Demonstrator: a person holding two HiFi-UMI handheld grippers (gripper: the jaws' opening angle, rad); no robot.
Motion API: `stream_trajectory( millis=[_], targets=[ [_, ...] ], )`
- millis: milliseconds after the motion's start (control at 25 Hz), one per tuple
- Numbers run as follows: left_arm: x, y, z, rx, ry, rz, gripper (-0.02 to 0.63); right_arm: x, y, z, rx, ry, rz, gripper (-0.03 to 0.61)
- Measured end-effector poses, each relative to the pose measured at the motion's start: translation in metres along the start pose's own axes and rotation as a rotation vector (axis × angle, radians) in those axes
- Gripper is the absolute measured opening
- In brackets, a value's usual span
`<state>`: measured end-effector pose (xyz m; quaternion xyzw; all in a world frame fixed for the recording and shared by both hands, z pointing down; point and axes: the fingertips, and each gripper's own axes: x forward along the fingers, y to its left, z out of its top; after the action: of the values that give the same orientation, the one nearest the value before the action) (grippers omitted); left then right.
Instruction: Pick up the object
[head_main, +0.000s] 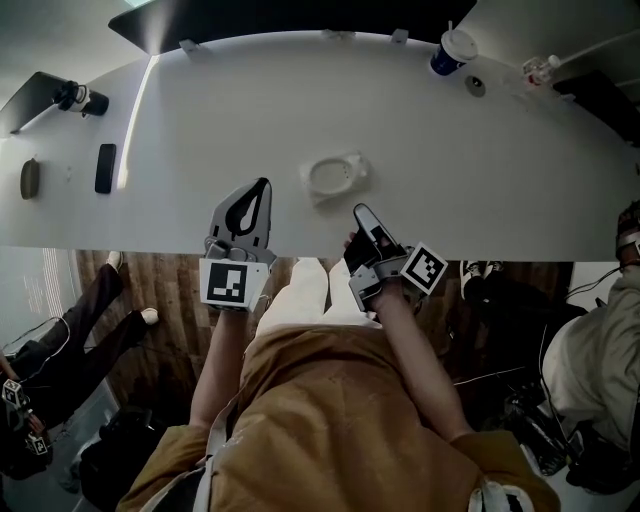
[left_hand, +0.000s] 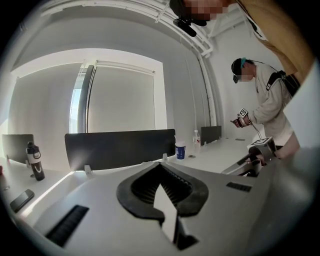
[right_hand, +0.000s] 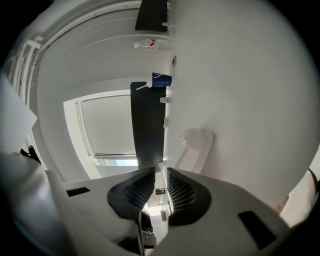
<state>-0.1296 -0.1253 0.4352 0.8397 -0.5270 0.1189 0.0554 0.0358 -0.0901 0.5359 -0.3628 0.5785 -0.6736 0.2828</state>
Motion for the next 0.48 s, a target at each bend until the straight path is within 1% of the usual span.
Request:
stream_trajectory(
  millis=[80, 120, 160, 240, 280, 320, 360, 400, 480],
  targets=[
    [0.002, 0.001, -0.003, -0.005, 0.007, -0.003, 0.006, 0.001, -0.005, 0.0, 0.011, -0.001, -0.009, 0.057],
    [0.004, 0.002, -0.004, -0.006, 0.009, -0.004, 0.006, 0.002, -0.008, 0.001, 0.016, 0.0, -0.012, 0.092],
    [0.006, 0.003, -0.004, -0.006, 0.01, -0.006, 0.006, 0.004, -0.01, 0.001, 0.023, 0.0, -0.016, 0.103],
    [0.009, 0.004, -0.005, -0.007, 0.009, -0.008, 0.006, 0.005, -0.017, 0.001, 0.037, 0.002, -0.026, 0.103],
    [0.011, 0.004, -0.006, -0.008, 0.009, -0.009, 0.006, 0.006, -0.021, 0.0, 0.049, 0.007, -0.029, 0.132],
    [0.012, 0.005, -0.007, -0.009, 0.012, -0.01, 0.006, 0.007, -0.024, -0.001, 0.065, 0.014, -0.029, 0.176],
    [0.013, 0.006, -0.007, -0.01, 0.015, -0.01, 0.006, 0.009, -0.027, -0.004, 0.08, 0.023, -0.029, 0.185],
    [0.014, 0.008, -0.008, -0.011, 0.018, -0.01, 0.006, 0.011, -0.03, -0.006, 0.09, 0.032, -0.031, 0.217],
    [0.016, 0.012, -0.01, -0.013, 0.024, -0.007, 0.006, 0.014, -0.036, -0.01, 0.103, 0.04, -0.045, 0.235]
  ],
)
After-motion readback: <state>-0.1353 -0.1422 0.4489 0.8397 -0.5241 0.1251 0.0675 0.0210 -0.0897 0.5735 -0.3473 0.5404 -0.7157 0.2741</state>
